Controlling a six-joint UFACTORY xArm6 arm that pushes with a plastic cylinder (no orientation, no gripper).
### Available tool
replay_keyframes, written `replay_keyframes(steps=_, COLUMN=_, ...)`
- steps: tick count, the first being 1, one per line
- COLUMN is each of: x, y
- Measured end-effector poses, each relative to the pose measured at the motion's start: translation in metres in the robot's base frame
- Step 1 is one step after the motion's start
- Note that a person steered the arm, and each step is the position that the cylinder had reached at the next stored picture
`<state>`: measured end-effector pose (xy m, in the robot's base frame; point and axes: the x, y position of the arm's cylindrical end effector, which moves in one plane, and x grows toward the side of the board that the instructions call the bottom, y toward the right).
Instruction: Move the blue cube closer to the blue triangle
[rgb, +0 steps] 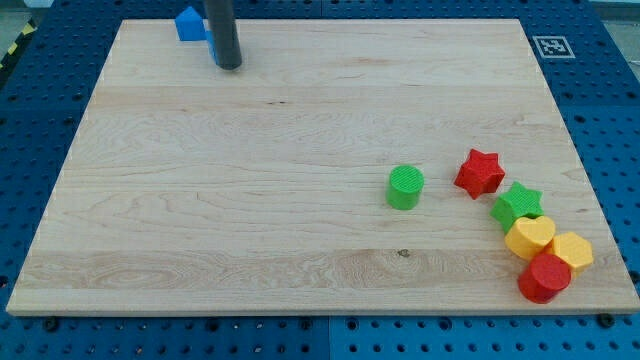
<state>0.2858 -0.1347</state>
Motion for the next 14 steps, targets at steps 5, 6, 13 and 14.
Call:
replay_keyframes(steps=5, x=-0.001, y=0.033)
replay_keyframes(steps=6, x=-0.010, y=0.033)
replay_keyframes(steps=13, x=-0.003, y=-0.030)
replay_keyframes(steps=14, x=0.001, y=-0.037)
